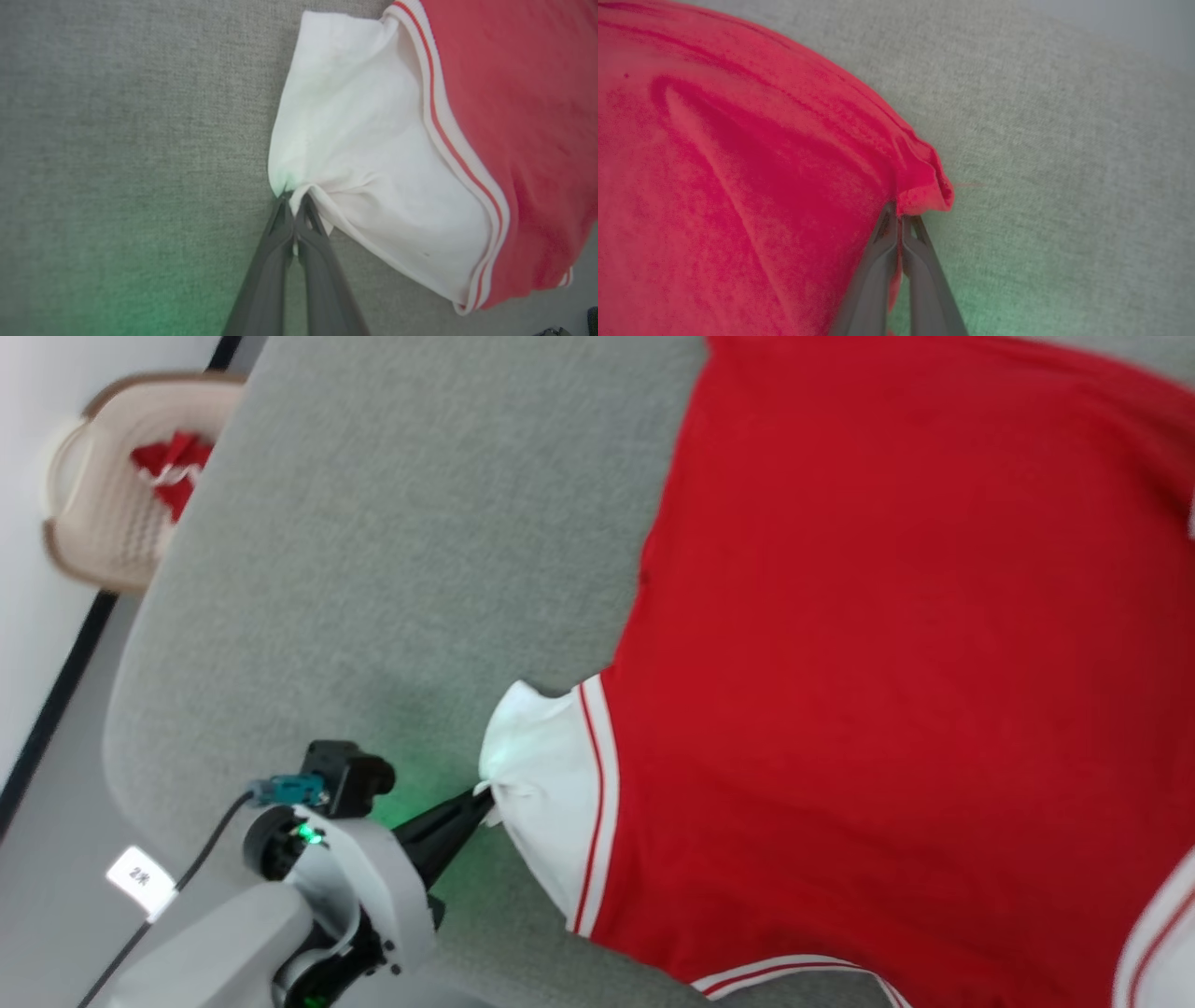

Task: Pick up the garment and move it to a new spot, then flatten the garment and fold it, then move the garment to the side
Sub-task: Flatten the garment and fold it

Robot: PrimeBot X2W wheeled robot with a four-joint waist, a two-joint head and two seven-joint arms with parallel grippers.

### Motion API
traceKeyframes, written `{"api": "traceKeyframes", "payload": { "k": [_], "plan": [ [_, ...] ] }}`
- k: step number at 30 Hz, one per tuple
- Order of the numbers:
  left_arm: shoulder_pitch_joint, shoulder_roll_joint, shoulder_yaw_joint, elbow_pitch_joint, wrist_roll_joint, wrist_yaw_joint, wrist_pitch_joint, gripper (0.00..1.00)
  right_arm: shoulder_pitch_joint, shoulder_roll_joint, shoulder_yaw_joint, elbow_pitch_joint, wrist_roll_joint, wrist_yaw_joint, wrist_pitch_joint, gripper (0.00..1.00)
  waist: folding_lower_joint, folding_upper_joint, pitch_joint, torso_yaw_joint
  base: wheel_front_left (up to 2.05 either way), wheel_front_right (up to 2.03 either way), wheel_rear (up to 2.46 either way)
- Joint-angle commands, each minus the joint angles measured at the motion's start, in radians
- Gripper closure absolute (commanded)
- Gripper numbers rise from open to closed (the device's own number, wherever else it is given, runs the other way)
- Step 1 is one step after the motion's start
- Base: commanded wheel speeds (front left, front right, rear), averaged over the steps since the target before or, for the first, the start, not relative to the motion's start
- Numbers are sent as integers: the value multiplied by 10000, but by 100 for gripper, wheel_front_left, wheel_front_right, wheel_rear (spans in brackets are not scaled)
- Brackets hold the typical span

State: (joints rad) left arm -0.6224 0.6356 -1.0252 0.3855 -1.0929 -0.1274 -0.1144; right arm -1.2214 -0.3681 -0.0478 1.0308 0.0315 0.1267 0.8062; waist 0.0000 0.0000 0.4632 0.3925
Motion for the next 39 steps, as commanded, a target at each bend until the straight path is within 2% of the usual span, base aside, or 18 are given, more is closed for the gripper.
{"api": "traceKeyframes", "payload": {
  "k": [1,5,11,14,15,21,24,29,32,36,38,39],
  "plan": [
    [235,344,81,281,-117,377,131,100,1327,490,451,209,665,71,149,100,0,0,-815,-818,0,0,0],
    [444,608,106,60,-237,470,211,100,2489,456,1457,-906,1962,66,192,100,0,0,-1313,-1323,0,0,0],
    [783,1088,182,-393,-428,702,281,100,4778,-481,2486,-3662,3814,29,606,100,0,0,-1799,-2028,0,0,0],
    [946,1324,211,-618,-495,849,308,100,5941,-921,2454,-5079,4461,29,821,100,0,0,-1982,-2329,0,0,0],
    [946,1324,211,-618,-495,849,308,100,5941,-921,2454,-5079,4461,29,821,100,0,0,-1982,-2329,0,0,0],
    [1238,1735,277,-1075,-647,1087,338,100,8661,-1225,1803,-7311,5072,31,1478,100,0,0,-2192,-2804,0,0,0],
    [1316,1880,288,-1295,-688,1181,395,100,9927,-1045,1318,-8091,5146,29,1785,100,0,0,-2206,-2952,0,0,0],
    [1323,2029,298,-1579,-672,1274,451,100,11498,-396,284,-8969,4932,29,2138,100,0,0,-2139,-3099,0,0,0],
    [1312,2034,293,-1647,-666,1300,468,100,12095,27,-71,-9194,4712,28,2311,100,0,0,-2078,-3118,0,0,0],
    [1305,1991,291,-1664,-689,1277,468,100,12327,511,-330,-9223,4393,28,1989,100,0,0,-2029,-3128,0,0,0],
    [1308,1979,289,-1647,-705,1247,454,100,12260,653,-323,-9200,4221,28,1808,46,0,0,-2037,-3127,0,0,0],
    [1315,1978,290,-1638,-717,1235,449,100,12233,710,-313,-9171,4165,28,1760,0,0,0,-2046,-3127,0,0,0]
  ]
}}
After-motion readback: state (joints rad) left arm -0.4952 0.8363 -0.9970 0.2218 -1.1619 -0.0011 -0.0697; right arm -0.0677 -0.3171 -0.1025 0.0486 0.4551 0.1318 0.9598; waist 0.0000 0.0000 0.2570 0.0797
